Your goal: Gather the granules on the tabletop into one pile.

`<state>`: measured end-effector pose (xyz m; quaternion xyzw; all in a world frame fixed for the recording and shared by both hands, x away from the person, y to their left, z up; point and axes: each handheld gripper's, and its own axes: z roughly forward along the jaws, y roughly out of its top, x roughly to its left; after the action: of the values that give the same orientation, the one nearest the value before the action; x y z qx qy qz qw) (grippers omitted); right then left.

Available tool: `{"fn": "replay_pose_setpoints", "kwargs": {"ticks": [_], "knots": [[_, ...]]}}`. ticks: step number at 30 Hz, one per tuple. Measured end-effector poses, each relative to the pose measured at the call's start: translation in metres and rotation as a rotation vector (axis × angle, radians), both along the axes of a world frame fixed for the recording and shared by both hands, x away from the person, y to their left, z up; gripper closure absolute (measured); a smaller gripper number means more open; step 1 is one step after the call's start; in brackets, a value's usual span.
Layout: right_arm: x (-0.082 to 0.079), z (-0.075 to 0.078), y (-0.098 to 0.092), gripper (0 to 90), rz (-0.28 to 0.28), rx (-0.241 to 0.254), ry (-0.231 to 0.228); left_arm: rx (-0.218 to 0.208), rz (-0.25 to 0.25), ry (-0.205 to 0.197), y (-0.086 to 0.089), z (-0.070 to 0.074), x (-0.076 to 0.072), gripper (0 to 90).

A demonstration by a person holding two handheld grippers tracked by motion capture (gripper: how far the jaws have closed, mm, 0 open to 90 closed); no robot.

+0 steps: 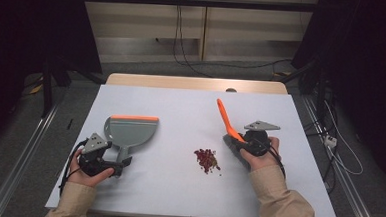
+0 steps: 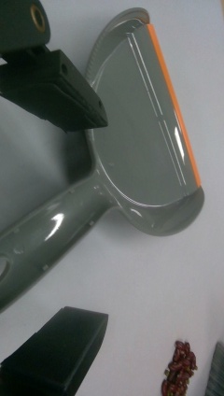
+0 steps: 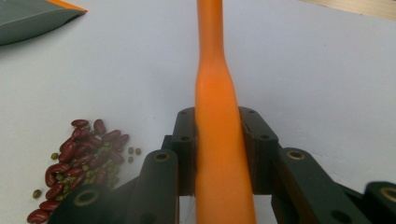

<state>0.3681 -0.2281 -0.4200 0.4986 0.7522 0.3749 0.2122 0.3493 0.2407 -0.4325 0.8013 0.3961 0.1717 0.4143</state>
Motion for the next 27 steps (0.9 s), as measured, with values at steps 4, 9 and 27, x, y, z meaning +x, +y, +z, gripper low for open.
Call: {"fn": "replay_pose_setpoints", "kwargs": {"ticks": [4,9,27], "knots": [[-0.001,0.0,-0.001,70.9,0.003,-0.021,-0.002,0.036,0.023,0.043,-0.003,-0.006,0.001,7.0],[-0.002,-0.001,-0.002,70.9,0.003,-0.004,-0.008,0.079,0.067,0.094,-0.003,-0.01,0.004,9.1],[-0.003,-0.002,-0.003,70.9,-0.002,0.02,-0.013,0.114,0.106,0.202,-0.006,-0.006,0.036,61.3]]}}
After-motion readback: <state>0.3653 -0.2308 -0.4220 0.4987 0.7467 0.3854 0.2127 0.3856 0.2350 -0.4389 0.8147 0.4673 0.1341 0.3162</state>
